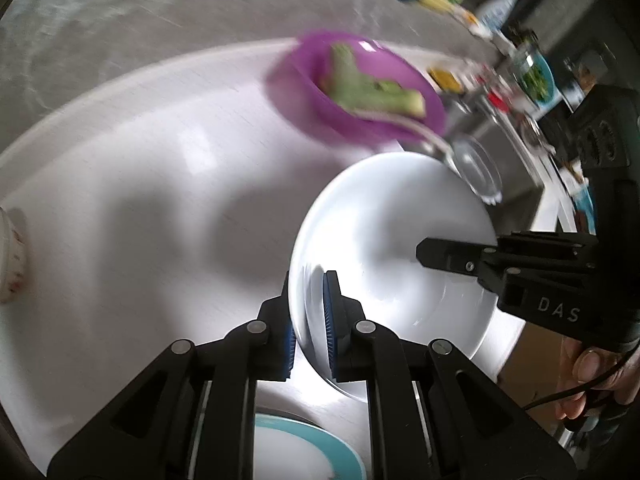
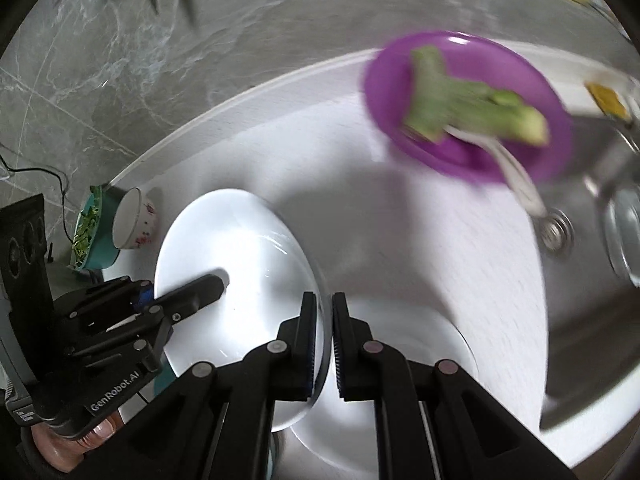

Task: Organize plates and bowls
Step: 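Carry the small white bowl into the large white bowl and open both grippers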

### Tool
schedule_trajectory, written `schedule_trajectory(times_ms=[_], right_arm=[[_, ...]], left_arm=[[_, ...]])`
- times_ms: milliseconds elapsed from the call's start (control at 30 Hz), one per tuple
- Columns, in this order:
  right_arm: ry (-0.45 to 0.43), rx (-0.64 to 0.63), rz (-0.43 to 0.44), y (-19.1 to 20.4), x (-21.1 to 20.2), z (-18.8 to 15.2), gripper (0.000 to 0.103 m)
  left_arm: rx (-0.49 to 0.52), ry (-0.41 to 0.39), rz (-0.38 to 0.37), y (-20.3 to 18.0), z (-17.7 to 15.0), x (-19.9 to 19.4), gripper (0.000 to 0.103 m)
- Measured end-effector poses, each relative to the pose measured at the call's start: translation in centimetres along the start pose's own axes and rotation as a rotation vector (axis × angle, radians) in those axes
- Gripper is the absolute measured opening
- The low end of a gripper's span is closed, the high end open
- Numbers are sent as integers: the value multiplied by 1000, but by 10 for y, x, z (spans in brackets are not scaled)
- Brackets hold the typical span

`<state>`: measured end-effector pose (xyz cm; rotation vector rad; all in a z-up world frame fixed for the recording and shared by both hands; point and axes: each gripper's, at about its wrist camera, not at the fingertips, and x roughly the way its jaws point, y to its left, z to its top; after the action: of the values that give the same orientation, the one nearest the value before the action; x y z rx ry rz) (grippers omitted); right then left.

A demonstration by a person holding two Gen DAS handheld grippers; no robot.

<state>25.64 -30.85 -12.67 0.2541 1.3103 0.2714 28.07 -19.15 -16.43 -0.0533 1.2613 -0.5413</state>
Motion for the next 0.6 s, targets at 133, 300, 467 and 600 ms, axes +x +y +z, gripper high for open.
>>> schedule_trajectory(times_ms=[133, 300, 467, 600], right_arm=[[12, 71, -13, -34, -1, -33, 10], [38, 122, -21, -60, 9, -56, 10], [49, 141, -20, -74, 21, -63, 10], [65, 138, -27, -81, 31, -67, 10]], left_arm=[[36, 55, -12, -26, -18, 24, 9], [74, 88, 11, -45, -40, 42, 9], [83, 113, 28, -50, -40, 73, 9], [87, 125, 46, -50, -41, 89, 9]])
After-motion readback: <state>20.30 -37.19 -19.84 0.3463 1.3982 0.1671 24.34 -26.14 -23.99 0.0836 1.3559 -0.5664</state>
